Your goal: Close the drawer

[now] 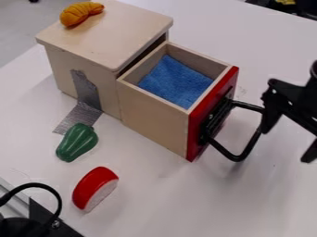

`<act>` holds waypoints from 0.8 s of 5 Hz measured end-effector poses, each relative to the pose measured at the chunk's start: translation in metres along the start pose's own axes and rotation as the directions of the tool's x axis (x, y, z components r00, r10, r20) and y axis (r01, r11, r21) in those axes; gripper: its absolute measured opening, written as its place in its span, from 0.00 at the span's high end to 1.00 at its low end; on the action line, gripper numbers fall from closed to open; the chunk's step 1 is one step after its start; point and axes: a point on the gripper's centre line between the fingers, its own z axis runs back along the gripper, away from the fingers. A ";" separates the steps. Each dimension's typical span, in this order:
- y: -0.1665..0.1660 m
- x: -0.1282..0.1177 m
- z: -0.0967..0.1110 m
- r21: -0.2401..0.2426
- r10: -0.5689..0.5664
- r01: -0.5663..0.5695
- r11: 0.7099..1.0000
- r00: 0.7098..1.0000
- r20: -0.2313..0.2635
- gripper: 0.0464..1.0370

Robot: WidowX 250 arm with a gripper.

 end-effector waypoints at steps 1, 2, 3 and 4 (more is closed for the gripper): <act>0.018 0.006 -0.002 0.000 0.060 -0.060 0.998 0.998 0.002 0.04; 0.026 0.011 -0.015 -0.005 0.085 -0.086 0.996 0.996 -0.018 0.04; 0.028 0.010 -0.035 -0.007 0.087 -0.087 0.996 0.994 -0.060 0.07; 0.026 0.008 -0.043 -0.017 0.085 -0.086 0.996 0.994 -0.067 0.23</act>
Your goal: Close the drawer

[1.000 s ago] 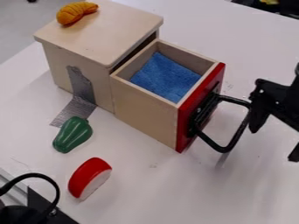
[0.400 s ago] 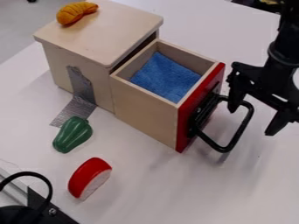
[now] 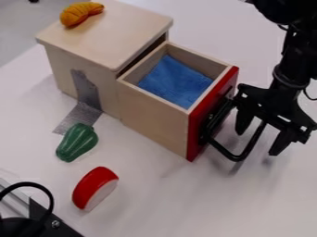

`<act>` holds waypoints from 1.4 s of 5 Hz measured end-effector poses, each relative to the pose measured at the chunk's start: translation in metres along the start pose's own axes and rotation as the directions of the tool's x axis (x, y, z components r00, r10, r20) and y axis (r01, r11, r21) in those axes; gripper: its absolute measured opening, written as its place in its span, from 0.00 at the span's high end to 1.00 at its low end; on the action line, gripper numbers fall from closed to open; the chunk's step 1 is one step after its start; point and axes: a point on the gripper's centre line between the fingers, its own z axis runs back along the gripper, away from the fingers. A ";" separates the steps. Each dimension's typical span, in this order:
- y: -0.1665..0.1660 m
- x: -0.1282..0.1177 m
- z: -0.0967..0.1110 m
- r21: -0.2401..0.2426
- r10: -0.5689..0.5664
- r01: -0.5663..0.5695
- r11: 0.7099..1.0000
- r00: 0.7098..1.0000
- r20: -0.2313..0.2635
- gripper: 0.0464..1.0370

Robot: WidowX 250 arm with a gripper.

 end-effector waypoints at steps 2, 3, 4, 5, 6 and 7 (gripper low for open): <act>0.011 -0.010 -0.015 0.063 -0.031 0.034 0.997 0.999 -0.042 0.81; 0.013 -0.009 -0.016 0.067 -0.027 0.029 0.997 0.999 -0.036 0.89; 0.014 -0.004 -0.016 0.063 -0.022 0.024 0.998 0.999 -0.028 0.89; 0.016 0.003 -0.015 0.065 -0.035 0.037 0.997 0.999 -0.032 0.90; 0.024 0.015 -0.015 0.053 -0.028 0.029 0.998 0.999 -0.025 0.92; 0.029 0.015 -0.016 0.054 -0.014 0.016 0.998 0.999 -0.029 0.92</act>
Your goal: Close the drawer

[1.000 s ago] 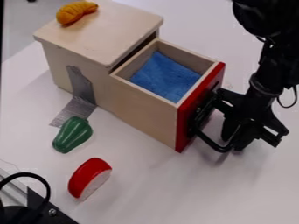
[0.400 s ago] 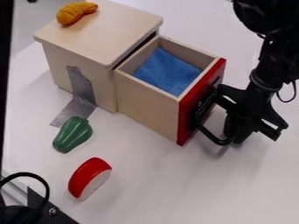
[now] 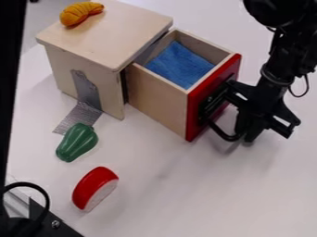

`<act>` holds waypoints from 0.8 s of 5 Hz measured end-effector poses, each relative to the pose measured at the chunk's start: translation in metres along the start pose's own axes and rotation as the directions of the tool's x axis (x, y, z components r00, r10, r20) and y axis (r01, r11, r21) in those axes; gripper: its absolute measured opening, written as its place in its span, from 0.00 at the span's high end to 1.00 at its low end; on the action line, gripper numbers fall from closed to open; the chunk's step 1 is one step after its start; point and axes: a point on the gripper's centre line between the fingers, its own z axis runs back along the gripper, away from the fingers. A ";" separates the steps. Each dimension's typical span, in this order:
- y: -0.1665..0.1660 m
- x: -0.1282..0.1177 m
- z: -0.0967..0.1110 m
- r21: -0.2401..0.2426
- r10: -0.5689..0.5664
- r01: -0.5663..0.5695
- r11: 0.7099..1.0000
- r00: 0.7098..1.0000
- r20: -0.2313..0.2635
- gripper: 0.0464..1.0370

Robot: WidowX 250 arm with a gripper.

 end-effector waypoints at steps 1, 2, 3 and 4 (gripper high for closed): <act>0.009 -0.012 -0.004 0.013 -0.003 0.003 1.000 1.000 -0.025 0.92; 0.016 -0.030 -0.004 0.030 -0.025 0.027 0.999 0.999 -0.037 0.92; 0.023 -0.055 -0.003 0.042 -0.044 0.046 0.998 0.998 -0.051 0.92; 0.028 -0.069 0.002 0.042 -0.048 0.049 0.998 0.998 -0.029 0.92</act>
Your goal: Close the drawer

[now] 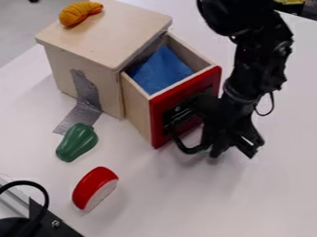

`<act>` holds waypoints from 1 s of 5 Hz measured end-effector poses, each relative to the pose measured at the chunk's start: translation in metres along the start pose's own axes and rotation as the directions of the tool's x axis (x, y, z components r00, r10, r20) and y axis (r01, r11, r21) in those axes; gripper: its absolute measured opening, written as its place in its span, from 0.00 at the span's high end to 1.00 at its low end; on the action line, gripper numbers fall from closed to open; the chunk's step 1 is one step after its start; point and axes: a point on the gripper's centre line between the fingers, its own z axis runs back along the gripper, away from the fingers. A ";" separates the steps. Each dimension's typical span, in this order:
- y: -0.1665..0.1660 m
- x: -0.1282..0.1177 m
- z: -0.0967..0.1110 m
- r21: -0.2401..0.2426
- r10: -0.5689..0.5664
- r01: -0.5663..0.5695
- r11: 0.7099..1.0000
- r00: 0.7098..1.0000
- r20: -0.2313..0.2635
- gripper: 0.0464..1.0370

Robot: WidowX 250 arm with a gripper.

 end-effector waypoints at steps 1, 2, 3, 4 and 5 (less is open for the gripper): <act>-0.001 -0.004 0.001 -0.002 -0.003 0.003 1.000 1.000 0.000 0.92; -0.004 0.002 0.004 -0.021 0.022 -0.022 1.000 1.000 0.021 0.92; -0.002 0.021 0.002 -0.063 0.093 -0.091 0.994 0.995 0.032 0.92; -0.002 0.041 -0.002 -0.115 0.166 -0.161 0.980 0.986 0.034 0.92; -0.006 0.059 -0.002 -0.142 0.240 -0.231 0.962 0.970 0.047 0.92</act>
